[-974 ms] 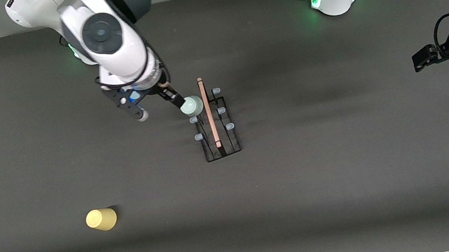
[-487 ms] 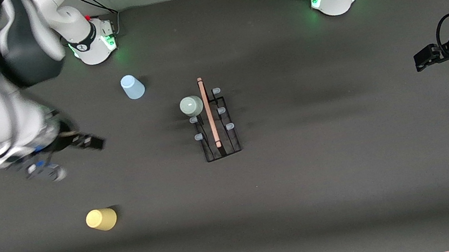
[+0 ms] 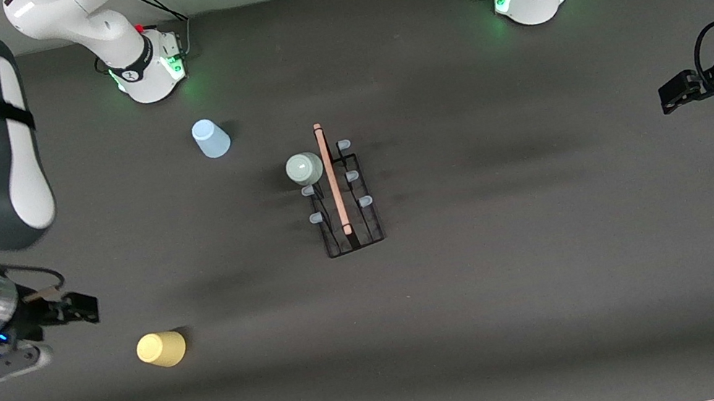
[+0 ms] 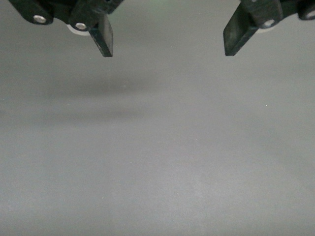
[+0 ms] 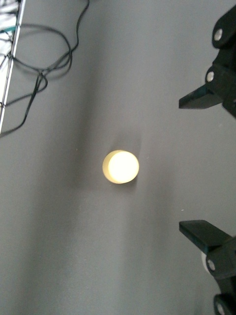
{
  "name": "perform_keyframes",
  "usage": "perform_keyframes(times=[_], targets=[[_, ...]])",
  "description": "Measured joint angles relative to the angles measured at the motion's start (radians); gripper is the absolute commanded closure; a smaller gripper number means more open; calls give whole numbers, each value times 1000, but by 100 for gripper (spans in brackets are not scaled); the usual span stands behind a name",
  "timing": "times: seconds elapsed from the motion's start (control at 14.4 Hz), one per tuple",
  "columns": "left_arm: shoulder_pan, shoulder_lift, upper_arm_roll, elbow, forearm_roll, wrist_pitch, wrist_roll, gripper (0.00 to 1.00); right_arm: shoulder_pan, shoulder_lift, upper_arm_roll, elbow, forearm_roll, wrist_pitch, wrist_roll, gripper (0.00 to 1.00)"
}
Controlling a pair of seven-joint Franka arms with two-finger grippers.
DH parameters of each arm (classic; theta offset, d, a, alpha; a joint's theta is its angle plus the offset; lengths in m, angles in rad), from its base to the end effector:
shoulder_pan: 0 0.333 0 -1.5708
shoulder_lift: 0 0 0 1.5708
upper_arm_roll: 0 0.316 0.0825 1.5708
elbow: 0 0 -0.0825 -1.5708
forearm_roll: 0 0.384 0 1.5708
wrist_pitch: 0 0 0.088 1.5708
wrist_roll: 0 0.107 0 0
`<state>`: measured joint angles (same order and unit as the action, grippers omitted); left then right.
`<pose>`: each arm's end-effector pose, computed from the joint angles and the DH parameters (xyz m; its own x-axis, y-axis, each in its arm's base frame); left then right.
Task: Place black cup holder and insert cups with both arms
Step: 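Open the right gripper, move to the yellow cup and grasp it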
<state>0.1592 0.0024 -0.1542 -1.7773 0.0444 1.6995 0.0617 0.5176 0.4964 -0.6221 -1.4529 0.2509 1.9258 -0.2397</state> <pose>0.5551 0.0071 0.5363 0.9946 -0.0623 -0.0827 -0.0657 -0.9971 -0.0380 0.6905 0.0197 0.4463 0.9905 0.1245 0.0582 0.1213 -0.9910 0.0562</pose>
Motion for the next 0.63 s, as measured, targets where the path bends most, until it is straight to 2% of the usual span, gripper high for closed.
perform_keyframes(times=[0.28, 0.63], targets=[[0, 0, 0, 1, 0, 0, 0, 0, -3, 166, 5, 7, 153, 105, -10, 0], [0, 1, 0, 1, 0, 0, 0, 0, -4, 335, 6, 15, 274, 250, -53, 0]])
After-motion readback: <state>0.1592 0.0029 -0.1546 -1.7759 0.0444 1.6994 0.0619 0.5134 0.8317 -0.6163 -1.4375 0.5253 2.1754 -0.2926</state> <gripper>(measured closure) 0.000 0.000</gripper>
